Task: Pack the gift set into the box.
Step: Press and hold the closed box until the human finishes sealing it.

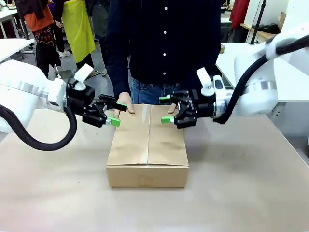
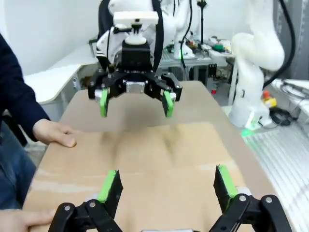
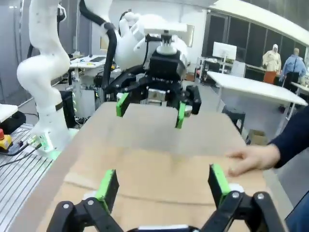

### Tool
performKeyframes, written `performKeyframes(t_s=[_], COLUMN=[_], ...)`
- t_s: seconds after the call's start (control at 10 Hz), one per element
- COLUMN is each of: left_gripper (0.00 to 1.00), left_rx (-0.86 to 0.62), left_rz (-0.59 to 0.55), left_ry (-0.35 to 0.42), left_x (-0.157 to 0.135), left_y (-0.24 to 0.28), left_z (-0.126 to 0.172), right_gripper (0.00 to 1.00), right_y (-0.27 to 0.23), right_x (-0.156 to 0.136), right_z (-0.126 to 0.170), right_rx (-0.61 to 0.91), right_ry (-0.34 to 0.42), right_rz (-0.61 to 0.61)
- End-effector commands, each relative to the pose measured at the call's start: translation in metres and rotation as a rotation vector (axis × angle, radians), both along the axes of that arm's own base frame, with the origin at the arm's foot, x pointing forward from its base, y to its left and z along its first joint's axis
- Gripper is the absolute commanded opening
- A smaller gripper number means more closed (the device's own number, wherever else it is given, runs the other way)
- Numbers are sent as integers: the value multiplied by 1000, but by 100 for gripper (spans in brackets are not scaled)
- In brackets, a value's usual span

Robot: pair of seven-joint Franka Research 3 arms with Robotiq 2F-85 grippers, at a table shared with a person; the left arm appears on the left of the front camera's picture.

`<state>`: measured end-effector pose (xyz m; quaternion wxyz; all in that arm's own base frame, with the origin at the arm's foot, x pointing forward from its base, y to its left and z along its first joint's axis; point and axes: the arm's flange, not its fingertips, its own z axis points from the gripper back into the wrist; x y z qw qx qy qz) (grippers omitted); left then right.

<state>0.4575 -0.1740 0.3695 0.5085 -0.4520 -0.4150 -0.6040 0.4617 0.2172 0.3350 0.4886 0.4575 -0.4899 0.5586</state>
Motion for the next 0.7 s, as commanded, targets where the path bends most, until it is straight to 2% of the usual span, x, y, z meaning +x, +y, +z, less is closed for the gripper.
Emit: performKeyframes(t_s=[0.0, 0.1, 0.2, 0.4, 0.6], left_gripper=[100, 100, 100, 100, 100], left_rx=[-43, -30, 17, 51, 88], left_rz=[-26, 11, 27, 9, 26], left_ry=[-141, -196, -198, -129, -69], left_x=[10, 8, 7, 8, 16], left_y=[-14, -22, -30, -36, -36], left_z=[-27, -40, -53, -63, -62], right_gripper=[100, 100, 100, 100, 100], right_y=[10, 9, 10, 15, 18], right_x=[10, 14, 16, 18, 18], right_z=[-19, -23, -24, -31, -46], right_rx=[-48, -74, -90, -177, -253], right_ry=[57, 85, 100, 125, 195], right_rz=[-12, -22, -20, -12, 20])
